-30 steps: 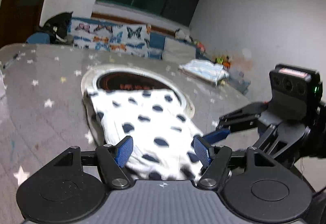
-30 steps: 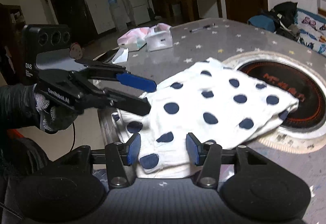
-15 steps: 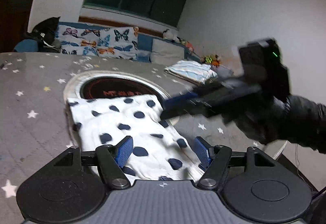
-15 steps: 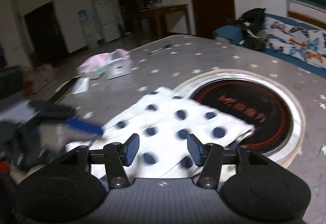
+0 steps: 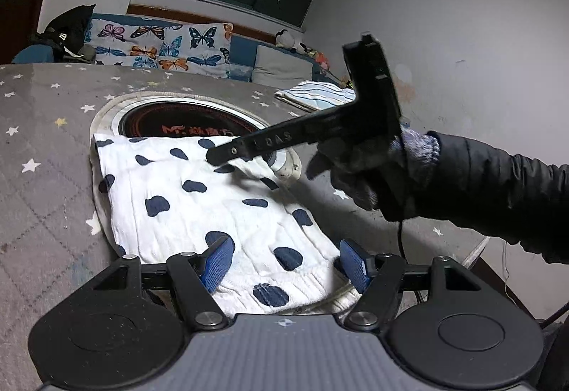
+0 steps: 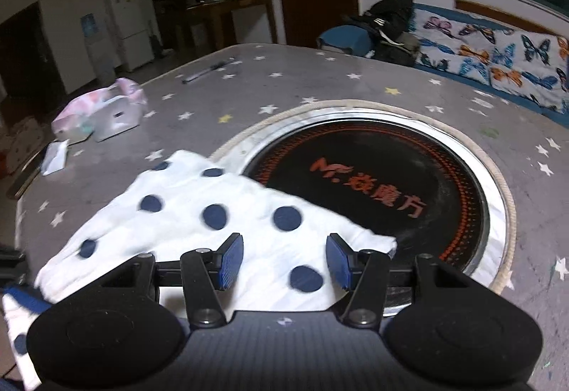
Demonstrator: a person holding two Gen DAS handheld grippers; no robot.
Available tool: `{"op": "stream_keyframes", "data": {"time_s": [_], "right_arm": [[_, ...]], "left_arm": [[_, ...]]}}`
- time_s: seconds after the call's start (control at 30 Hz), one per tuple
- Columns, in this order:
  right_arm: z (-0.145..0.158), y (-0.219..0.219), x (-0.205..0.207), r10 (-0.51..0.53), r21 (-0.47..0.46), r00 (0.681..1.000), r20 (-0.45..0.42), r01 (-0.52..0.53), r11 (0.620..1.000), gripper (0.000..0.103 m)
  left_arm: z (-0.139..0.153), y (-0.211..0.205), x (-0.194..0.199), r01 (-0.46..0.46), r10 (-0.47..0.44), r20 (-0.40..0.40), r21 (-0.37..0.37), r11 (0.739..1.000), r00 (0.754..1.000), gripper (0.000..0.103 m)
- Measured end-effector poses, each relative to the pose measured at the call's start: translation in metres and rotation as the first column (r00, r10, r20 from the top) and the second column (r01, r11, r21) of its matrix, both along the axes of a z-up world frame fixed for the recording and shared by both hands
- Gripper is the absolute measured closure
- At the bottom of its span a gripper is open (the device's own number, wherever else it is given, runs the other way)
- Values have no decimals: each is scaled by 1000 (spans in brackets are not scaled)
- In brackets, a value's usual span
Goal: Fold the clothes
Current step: 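Release the pants with both grippers and press the folded bundle flat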
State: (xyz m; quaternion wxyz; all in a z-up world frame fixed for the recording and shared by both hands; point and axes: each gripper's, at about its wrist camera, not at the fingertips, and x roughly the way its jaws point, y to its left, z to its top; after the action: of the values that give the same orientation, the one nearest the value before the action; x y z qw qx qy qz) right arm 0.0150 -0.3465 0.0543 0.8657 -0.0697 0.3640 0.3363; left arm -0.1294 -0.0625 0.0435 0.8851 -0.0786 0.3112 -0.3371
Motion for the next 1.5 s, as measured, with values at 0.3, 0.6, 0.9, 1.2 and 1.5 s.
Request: {"op": "stream_keyframes", "data": {"time_s": [0.3,0.6,0.9,1.2,1.5], "right_arm": [[27,12,-16,165,22,986,13,-165,986,49],[26,53,-51,398,-47,917,-37,-399,916,49],[11,84,-30,386,-81,922,-33,-387,919,50],[6,108,-1,361,-82,932,-36,-363,928,56],[2,127,28,317,-95,948,-24,-318,943,57]], "left_arm": [[4,-1,-2,-6,6,1,0,1000,1000,33],[0,-1,-3,-9,9,-8,-16,1000,1000,31],[-2,2,-3,-15,15,-16,-41,999,1000,30],[-4,4,-5,-19,18,-22,-59,998,1000,29],[-4,7,-5,-20,18,-28,-61,998,999,28]]}}
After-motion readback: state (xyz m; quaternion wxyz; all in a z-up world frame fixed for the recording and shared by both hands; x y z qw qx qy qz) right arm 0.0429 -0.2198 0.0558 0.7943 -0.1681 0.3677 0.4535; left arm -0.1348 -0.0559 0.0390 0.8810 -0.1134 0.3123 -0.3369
